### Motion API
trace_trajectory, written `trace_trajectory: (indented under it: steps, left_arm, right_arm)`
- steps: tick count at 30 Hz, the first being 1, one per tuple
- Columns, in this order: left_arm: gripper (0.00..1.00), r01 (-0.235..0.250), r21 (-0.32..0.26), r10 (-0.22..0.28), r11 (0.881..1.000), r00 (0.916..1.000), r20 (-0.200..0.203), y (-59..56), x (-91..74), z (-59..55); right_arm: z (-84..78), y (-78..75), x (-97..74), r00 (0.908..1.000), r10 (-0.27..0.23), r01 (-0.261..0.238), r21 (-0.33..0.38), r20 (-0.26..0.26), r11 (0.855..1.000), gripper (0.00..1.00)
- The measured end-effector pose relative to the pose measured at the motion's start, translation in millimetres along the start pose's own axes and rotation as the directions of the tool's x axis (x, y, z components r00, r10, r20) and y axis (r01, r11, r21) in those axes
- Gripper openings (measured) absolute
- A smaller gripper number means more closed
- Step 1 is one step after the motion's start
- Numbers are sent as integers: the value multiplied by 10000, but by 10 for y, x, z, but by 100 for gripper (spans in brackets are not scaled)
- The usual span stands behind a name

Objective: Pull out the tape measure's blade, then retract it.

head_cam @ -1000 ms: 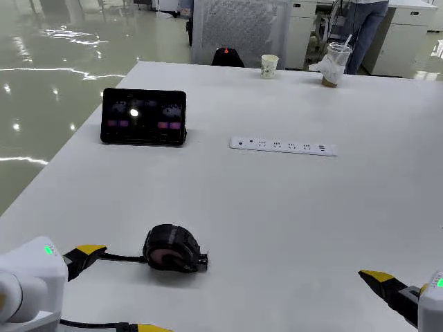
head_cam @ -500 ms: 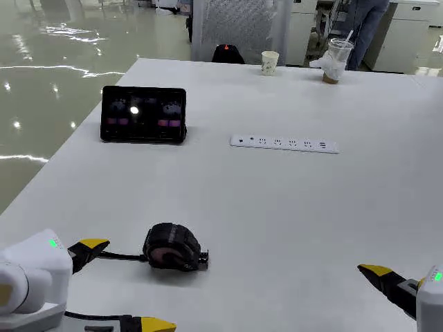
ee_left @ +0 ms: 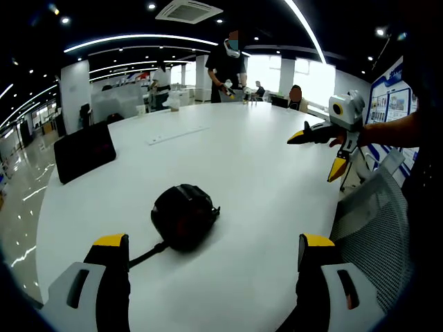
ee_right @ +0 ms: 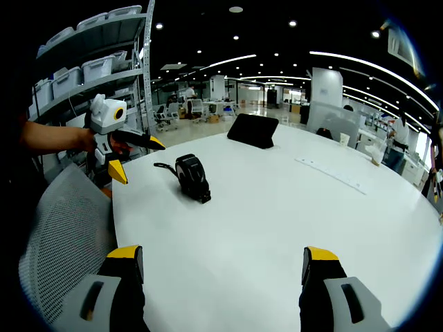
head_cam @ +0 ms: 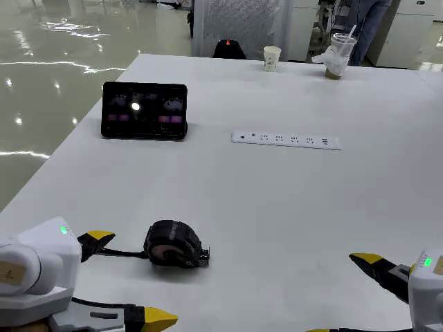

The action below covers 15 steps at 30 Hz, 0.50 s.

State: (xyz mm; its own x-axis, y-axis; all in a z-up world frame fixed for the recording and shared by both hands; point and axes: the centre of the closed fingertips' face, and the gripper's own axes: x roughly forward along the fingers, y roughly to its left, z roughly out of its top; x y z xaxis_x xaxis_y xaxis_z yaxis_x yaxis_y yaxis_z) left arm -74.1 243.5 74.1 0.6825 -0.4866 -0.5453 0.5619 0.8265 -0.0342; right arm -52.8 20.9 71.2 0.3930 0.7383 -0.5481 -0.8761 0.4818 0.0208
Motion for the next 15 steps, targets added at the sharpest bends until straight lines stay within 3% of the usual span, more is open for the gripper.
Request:
trace_trajectory:
  steps: [15]
  left_arm:
    - [99, 324, 244, -320, 9992, 9993, -195, 66, 110, 71]
  right_arm:
    - [24, -58, 203, 9977, 588, -607, -612, -325, 9963, 92]
